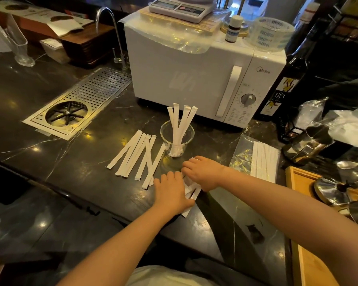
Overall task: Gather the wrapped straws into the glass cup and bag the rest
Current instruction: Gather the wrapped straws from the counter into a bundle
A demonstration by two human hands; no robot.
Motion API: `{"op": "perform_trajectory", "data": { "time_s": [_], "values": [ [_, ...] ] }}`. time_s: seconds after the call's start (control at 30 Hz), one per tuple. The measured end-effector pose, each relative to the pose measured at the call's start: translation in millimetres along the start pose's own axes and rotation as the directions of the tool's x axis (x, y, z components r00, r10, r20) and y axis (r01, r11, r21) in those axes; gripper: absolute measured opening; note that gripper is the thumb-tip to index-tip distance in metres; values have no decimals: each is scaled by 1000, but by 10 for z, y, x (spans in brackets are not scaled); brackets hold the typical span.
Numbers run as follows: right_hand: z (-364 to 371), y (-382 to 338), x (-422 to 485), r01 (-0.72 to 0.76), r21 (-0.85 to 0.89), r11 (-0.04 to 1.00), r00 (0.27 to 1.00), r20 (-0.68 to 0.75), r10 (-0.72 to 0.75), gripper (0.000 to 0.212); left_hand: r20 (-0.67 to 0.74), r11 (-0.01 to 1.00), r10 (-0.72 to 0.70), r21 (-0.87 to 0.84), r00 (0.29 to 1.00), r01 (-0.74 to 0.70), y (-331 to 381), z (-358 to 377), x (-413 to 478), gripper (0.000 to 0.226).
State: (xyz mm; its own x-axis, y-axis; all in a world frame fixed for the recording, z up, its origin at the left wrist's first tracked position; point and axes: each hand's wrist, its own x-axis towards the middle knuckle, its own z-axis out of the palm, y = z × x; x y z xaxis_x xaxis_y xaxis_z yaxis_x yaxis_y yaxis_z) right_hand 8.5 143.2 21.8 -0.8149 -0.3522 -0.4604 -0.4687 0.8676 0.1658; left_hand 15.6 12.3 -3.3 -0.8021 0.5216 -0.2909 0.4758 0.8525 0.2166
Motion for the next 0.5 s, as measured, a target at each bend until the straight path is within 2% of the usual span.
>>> {"op": "perform_trajectory", "data": {
  "time_s": [0.17, 0.3, 0.5],
  "values": [
    [32, -1, -22, -38, 17, 999, 999, -7, 38, 48, 23, 999, 38, -37, 999, -37, 47, -56, 12, 59],
    [36, -2, -41, -59, 28, 998, 998, 20, 58, 42, 39, 992, 71, -110, 997, -66, 88, -78, 22, 57],
    [66, 3, -66, -76, 18, 997, 996, 44, 75, 31, 37, 988, 103, -116, 994, -98, 116, -106, 22, 44]
  ]
}}
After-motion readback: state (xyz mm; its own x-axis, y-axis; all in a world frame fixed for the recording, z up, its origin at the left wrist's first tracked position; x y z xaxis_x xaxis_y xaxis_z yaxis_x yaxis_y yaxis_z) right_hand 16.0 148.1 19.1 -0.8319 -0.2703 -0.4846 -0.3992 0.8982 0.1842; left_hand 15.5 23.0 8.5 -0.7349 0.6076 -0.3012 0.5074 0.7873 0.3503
